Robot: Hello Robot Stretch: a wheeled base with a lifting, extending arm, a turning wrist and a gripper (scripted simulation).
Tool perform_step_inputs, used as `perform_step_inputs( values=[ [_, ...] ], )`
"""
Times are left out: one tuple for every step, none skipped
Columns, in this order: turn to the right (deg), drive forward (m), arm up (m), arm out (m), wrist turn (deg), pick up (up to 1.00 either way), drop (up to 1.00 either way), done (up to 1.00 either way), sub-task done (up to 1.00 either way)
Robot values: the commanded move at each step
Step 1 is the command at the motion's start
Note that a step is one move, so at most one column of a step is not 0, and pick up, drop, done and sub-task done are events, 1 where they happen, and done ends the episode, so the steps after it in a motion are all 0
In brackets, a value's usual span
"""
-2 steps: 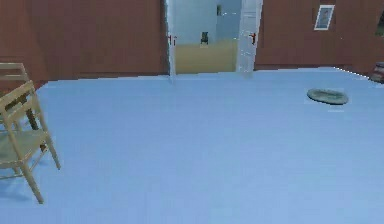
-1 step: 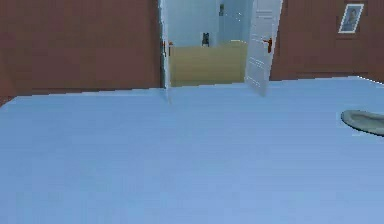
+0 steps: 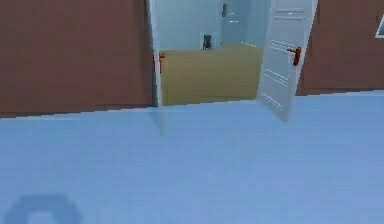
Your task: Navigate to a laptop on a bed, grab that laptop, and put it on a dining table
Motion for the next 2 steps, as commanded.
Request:
perform_step_inputs(
  values=[
    [0.0, 1.0, 0.0, 0.0, 0.0, 0.0, 0.0, 0.0, 0.0],
    [0.0, 1.0, 0.0, 0.0, 0.0, 0.0, 0.0, 0.0, 0.0]
  ],
)
